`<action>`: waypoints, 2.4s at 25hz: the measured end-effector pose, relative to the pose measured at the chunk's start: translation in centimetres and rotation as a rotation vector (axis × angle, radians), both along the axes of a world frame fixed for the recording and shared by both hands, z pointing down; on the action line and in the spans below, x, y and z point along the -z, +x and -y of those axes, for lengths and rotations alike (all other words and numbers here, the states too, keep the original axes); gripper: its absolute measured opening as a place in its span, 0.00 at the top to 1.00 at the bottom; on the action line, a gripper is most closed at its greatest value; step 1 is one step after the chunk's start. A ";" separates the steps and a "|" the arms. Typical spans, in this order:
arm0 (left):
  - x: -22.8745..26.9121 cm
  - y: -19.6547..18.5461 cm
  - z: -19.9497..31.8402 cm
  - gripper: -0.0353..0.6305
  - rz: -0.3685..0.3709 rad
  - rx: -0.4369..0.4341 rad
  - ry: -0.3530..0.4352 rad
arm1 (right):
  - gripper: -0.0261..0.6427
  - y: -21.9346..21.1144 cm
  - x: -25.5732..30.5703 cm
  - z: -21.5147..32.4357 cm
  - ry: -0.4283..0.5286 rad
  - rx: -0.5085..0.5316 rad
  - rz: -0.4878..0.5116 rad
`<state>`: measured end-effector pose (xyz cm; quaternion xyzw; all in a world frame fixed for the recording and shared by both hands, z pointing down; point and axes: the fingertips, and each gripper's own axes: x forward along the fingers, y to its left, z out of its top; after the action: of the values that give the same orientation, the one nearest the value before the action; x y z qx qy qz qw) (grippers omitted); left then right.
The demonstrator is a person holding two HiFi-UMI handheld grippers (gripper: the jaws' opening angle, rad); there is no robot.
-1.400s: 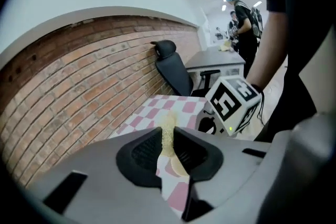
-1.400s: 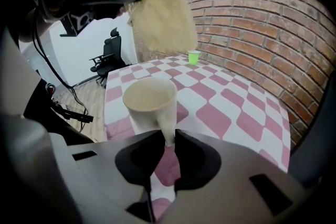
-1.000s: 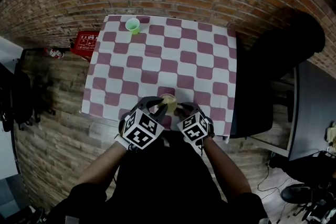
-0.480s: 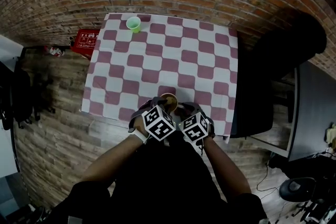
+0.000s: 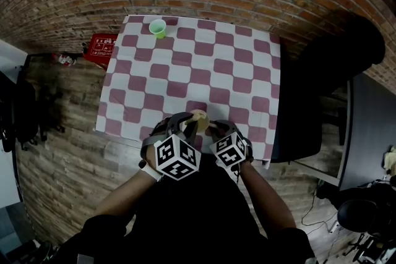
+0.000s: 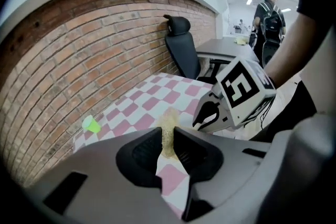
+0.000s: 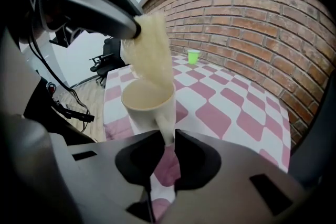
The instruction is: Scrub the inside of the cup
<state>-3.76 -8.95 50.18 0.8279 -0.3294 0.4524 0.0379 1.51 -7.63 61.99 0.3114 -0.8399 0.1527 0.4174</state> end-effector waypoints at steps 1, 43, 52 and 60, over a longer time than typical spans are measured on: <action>1.0 -0.6 0.2 0.84 -0.026 0.024 0.006 | 0.85 0.0 0.0 0.0 -0.001 0.000 0.000; 1.6 -1.5 0.5 0.84 -0.520 0.173 -0.386 | 0.85 0.3 -0.1 -0.3 -0.025 -0.023 0.025; -7.0 0.4 0.2 0.84 -0.167 0.091 -0.327 | 0.85 -0.2 0.2 -0.1 -0.007 -0.015 0.017; -8.7 1.7 -0.2 0.84 -0.103 0.052 -0.380 | 0.85 0.0 0.1 -0.2 -0.004 -0.018 0.008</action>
<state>-2.09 -8.77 58.87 0.8191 -0.2570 0.4623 0.2219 1.48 -7.46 61.85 0.3175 -0.8385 0.1594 0.4133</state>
